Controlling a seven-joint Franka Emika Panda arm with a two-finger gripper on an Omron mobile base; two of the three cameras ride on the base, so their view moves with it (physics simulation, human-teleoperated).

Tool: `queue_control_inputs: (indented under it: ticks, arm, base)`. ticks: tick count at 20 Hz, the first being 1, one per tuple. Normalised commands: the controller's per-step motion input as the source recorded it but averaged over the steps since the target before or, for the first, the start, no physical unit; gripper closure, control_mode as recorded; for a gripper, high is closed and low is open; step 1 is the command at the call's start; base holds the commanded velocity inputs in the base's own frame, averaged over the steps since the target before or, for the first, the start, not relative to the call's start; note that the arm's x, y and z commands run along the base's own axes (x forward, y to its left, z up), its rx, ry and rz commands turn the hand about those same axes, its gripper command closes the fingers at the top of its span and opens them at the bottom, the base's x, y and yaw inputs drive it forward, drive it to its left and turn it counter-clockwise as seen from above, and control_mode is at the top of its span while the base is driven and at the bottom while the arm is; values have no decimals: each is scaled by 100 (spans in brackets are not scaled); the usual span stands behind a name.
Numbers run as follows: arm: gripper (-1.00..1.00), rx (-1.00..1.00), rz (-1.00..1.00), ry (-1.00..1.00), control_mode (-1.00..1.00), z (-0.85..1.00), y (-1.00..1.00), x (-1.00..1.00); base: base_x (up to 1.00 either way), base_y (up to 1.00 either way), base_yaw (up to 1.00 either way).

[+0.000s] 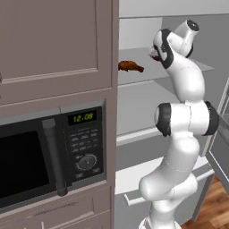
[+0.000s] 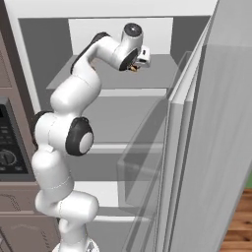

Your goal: Gather the potato and onion from the fridge and place them on a tray on the dining counter. Then gather the steak and chicken drumstick from the fridge and place them on the other tray.

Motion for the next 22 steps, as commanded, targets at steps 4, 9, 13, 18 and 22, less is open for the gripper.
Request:
queue_control_inputs:
  ticks: [4,9,13,18,22]
  arm:
    - [100,0,0,-33,-100,-4,3,-99]
    - [100,0,0,-7,-100,1,23,-100]
    - [100,-2,-1,-3,-100,43,62,-99]
    - [100,0,-2,1,-100,72,14,-100]
    - [100,0,-4,2,-100,45,0,-100]
  base:
    - [0,0,0]
    - [0,0,0]
    - [0,0,0]
    - [0,0,0]
    - [0,0,0]
